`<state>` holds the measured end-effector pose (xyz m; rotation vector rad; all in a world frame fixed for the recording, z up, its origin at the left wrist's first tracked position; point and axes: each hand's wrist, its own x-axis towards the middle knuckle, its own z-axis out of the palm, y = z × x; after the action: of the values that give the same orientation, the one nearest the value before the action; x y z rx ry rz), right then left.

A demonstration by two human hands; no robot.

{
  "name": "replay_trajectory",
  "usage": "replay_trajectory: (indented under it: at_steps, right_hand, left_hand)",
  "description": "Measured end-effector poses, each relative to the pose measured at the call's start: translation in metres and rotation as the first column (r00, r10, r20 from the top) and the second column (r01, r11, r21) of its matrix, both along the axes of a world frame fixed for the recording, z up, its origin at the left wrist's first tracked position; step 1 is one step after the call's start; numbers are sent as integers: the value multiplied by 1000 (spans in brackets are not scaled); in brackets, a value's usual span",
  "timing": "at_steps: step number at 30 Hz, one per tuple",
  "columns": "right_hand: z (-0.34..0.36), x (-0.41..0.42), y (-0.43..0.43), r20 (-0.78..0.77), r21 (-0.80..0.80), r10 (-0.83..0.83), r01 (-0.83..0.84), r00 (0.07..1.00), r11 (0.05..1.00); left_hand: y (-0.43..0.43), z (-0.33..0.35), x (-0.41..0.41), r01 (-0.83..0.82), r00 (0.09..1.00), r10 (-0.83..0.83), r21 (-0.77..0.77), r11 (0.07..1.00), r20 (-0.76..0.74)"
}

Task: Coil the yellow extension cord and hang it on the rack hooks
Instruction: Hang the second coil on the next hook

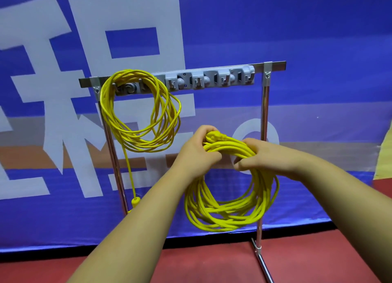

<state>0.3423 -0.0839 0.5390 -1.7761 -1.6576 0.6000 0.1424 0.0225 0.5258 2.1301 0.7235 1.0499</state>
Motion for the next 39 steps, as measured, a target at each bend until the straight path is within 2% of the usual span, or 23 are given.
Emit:
replay_trajectory:
  at_steps: [4, 8, 12, 18, 24, 30, 35, 39]
  right_hand:
    - [4, 11, 5, 7, 181, -132, 128, 991, 975]
    - [28, 20, 8, 25, 311, -163, 147, 986, 939]
    - [63, 35, 12, -52, 371, -131, 141, 990, 918]
    - [114, 55, 39, 92, 589, -240, 142, 966, 796]
    - [146, 81, 65, 73, 633, -261, 157, 963, 758]
    - [143, 101, 93, -85, 593, -105, 135, 991, 794]
    - [130, 112, 111, -273, 513, 43, 108, 961, 851]
    - [124, 121, 108, -271, 474, 83, 58, 959, 879]
  left_hand:
    - [1, 24, 11, -45, 999, 44, 56, 997, 20]
    - [5, 55, 23, -81, 995, 89, 183, 980, -36]
    - [16, 99, 35, -127, 970, 204, 441, 888, -131]
    - [40, 159, 61, -189, 942, 317, 607, 772, -109]
    - [59, 187, 85, -232, 921, 372, 607, 760, -114]
    - [78, 186, 95, -223, 923, 347, 506, 833, -165]
    - [86, 186, 91, -164, 920, 310, 483, 860, -240]
    - [88, 179, 87, -118, 890, 328, 533, 838, -318]
